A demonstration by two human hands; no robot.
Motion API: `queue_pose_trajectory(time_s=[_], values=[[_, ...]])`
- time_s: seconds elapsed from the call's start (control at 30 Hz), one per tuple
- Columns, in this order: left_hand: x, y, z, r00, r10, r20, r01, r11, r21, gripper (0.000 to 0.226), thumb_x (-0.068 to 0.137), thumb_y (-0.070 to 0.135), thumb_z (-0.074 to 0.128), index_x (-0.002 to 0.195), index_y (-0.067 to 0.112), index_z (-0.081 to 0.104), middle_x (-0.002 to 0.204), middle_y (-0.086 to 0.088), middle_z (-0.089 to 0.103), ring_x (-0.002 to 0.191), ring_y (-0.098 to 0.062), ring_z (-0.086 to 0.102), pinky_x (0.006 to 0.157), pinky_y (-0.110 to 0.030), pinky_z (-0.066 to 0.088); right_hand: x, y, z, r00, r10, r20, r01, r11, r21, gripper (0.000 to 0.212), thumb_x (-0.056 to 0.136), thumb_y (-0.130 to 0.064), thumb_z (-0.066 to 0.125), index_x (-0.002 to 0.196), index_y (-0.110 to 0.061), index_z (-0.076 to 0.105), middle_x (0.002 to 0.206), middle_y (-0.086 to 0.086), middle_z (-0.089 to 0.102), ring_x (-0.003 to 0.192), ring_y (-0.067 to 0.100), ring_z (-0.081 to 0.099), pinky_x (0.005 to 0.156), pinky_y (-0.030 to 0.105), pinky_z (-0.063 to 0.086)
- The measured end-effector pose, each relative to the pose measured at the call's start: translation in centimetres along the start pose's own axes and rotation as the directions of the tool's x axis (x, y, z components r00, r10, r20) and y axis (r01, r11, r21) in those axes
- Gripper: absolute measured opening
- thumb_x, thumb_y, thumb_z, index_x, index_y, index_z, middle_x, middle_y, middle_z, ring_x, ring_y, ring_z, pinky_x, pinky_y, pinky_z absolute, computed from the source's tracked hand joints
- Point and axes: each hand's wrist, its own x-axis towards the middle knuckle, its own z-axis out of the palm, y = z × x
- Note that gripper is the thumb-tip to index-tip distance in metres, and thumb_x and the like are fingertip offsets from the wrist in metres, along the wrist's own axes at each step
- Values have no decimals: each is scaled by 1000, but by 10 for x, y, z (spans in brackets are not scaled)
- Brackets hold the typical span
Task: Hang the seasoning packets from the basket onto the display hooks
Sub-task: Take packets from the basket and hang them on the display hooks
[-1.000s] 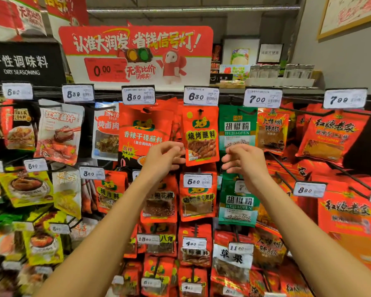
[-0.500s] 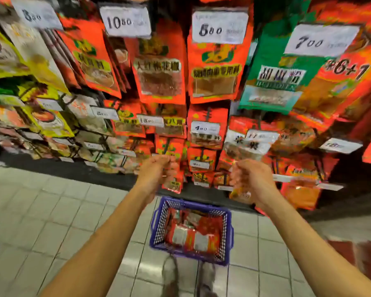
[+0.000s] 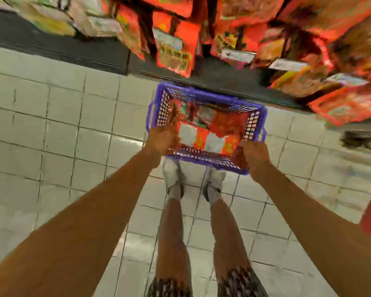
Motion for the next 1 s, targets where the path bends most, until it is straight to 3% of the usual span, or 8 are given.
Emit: queue_pose_trajectory(time_s=[0.1,0.27,0.4,0.6,0.77,0.87,0.93,1.0], values=[[65,-30,12,998,-55,34,53,997,52,24,102,14,53,79,19,55,81,-3,67,75,-19,68,86,-42,61,61,30,34,999,35,-38,-38,998,-57,33,96,-4,50,64,-9,49,36,1,47,27,14,44,36,15,37],[151,-79,34,993,-114,42,108,988,114,13,98,-1,49,95,4,60,86,-19,65,63,-24,60,52,-25,53,155,70,70,983,175,51,-170,981,-93,20,93,-7,57,73,-8,57,68,15,62,49,23,56,49,31,46],[204,-113,40,993,-81,83,56,961,270,17,94,6,54,102,-2,66,101,-25,73,77,-29,63,83,-51,58,212,88,90,994,91,-63,-100,979,-177,19,91,-35,63,85,-16,63,103,20,72,93,36,70,82,52,61],[247,-133,50,994,-47,97,13,946,324,16,90,1,58,84,11,69,99,-23,74,79,-36,68,82,-51,57,263,74,104,955,276,105,-292,833,470,26,98,-32,64,117,-13,62,97,12,70,72,23,67,57,32,58],[250,-136,64,997,-3,75,-22,939,344,18,90,3,57,94,13,71,100,-17,74,79,-35,71,75,-42,63,251,71,108,956,255,145,-292,778,556,10,98,-2,53,104,1,61,62,10,71,44,15,64,45,22,53],[244,-132,74,969,209,135,-248,769,590,49,90,8,61,137,21,54,133,-11,62,100,-22,65,75,-9,50,221,76,108,950,222,219,-305,808,505,9,96,1,55,89,2,62,64,12,71,45,15,62,44,21,50],[243,-133,77,880,382,284,-451,480,752,87,86,10,66,158,28,22,160,-12,30,142,-36,36,114,-35,39,197,77,103,934,227,275,-341,794,503,8,95,1,56,88,2,60,64,14,70,44,16,61,43,22,49],[239,-130,79,815,428,390,-512,219,831,96,88,19,67,160,36,6,169,-7,6,154,-39,5,123,-60,15,176,76,98,910,207,358,-374,781,500,11,94,2,56,84,-1,59,63,15,69,41,16,58,41,21,48]])
